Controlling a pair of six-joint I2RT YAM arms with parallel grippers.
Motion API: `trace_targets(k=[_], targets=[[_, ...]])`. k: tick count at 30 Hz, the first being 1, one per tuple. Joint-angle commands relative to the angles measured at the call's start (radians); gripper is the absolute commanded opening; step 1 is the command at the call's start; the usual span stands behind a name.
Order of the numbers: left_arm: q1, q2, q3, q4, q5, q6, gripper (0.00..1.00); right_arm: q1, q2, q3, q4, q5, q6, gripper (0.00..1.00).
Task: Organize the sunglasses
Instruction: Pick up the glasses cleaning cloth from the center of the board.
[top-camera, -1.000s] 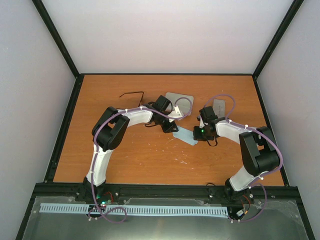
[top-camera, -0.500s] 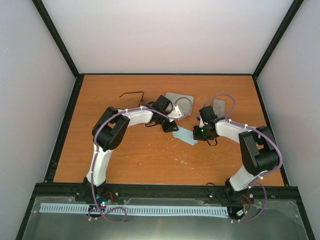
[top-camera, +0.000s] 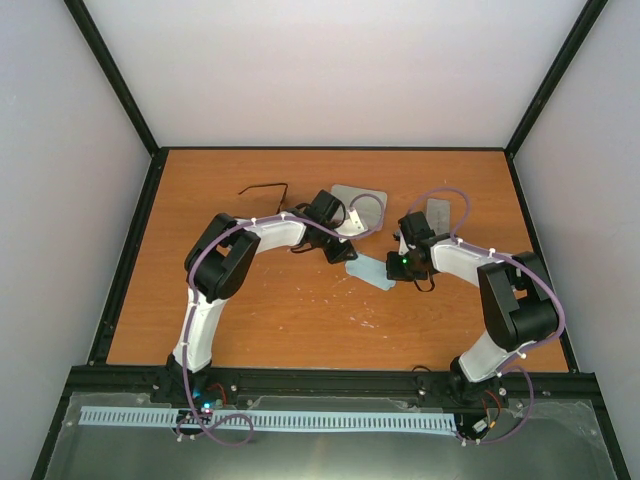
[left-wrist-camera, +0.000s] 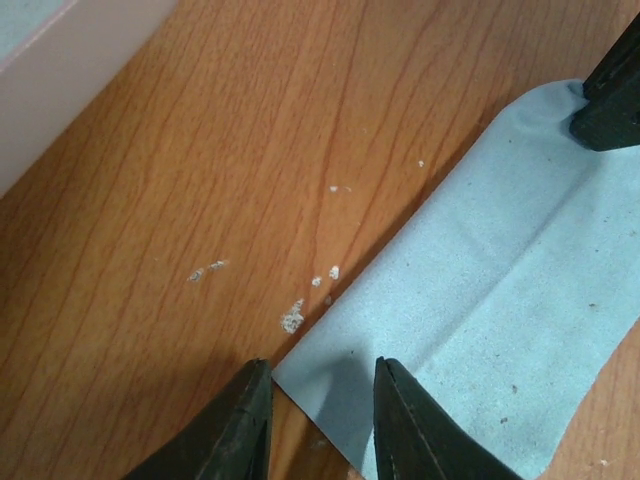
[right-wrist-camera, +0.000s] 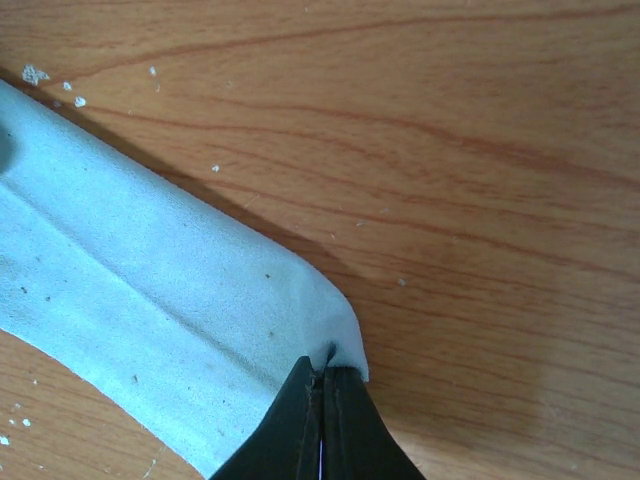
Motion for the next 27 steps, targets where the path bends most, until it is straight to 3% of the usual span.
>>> trace_targets(k=[1,21,27], targets=[[-0.001,0.021,-0.013,0.016,0.008,-0.002,0.29,0.005,0.019,0.002,-0.022,0.023,-0.009,0.03],[-0.011,0.005,-0.055,0.022,0.046,-0.029,0.01,0.006,0.02,0.0,-0.016,0.019,-0.007,0.03],[-0.01,-0.009,-0.055,0.027,0.003,-0.021,0.01,0.006,0.021,0.013,-0.018,0.027,-0.006,0.03]])
